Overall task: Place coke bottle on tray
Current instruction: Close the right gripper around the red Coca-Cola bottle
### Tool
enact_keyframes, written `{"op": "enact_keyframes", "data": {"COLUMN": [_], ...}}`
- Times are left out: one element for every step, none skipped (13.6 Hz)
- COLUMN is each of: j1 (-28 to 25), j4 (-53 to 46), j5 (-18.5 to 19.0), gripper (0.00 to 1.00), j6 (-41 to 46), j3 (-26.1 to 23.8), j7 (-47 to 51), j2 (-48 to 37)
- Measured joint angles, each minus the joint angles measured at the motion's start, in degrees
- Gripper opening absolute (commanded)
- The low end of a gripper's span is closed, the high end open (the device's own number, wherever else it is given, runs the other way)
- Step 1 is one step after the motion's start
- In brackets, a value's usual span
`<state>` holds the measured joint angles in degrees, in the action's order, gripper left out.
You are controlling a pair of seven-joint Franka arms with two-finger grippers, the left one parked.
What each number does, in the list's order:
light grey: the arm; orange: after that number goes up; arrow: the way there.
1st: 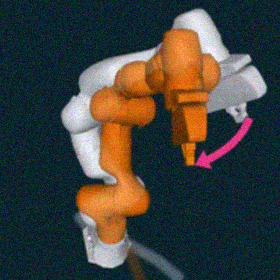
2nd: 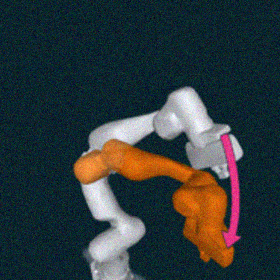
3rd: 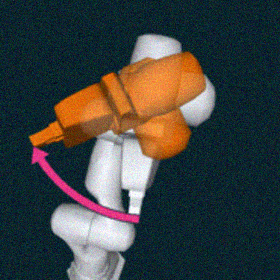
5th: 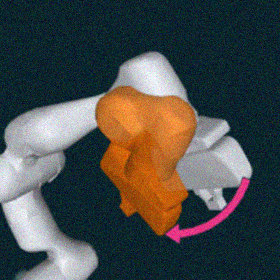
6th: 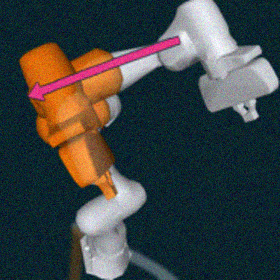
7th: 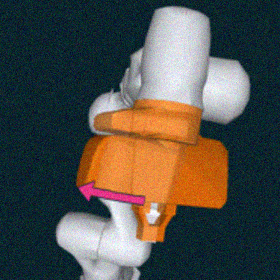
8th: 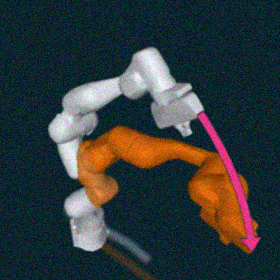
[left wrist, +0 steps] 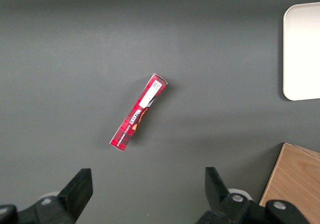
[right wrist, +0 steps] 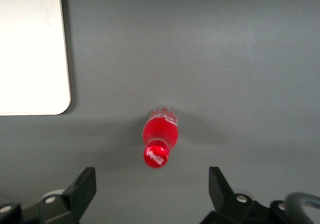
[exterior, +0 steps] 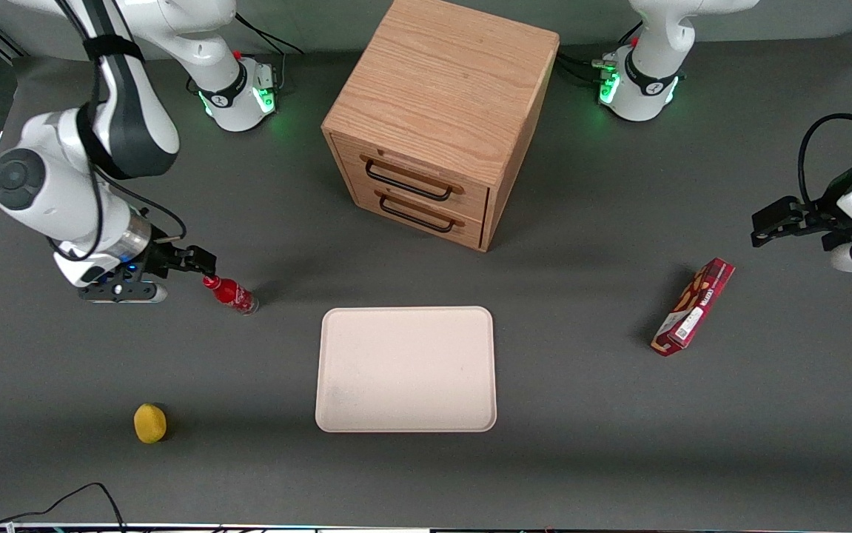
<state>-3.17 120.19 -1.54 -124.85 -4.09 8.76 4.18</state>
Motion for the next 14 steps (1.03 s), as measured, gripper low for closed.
{"op": "enact_keyframes", "data": {"j1": [0.0,0.0,0.0,0.0,0.0,0.0,0.0,0.0,0.0,0.0,0.0,0.0,0.0,0.0], "j4": [2.1,3.6,4.4,4.8,5.0,5.1,5.1,5.1,5.1,5.1,5.1,5.1,5.1,5.1], "j5": [0.0,0.0,0.0,0.0,0.0,0.0,0.0,0.0,0.0,0.0,0.0,0.0,0.0,0.1], "gripper": [0.97,0.96,0.95,0.91,0.85,0.71,0.6,0.51,0.47,0.44,0.41,0.27,0.13,0.0], "j6": [-2.7,-4.3,-5.3,-6.0,-6.6,-7.1,-7.3,-7.6,-7.8,-8.0,-8.1,-8.2,-8.5,-8.9], "j3": [0.0,0.0,0.0,0.0,0.0,0.0,0.0,0.0,0.0,0.0,0.0,0.0,0.0,-0.1], "j7": [-0.7,-1.6,-2.1,-2.4,-2.5,-2.6,-2.6,-2.6,-2.7,-2.7,-2.7,-2.7,-2.7,-2.8], "j2": [0.0,0.2,0.5,0.7,1.0,1.3,1.5,1.7,1.9,2.0,2.2,2.3,2.5,2.6]}}
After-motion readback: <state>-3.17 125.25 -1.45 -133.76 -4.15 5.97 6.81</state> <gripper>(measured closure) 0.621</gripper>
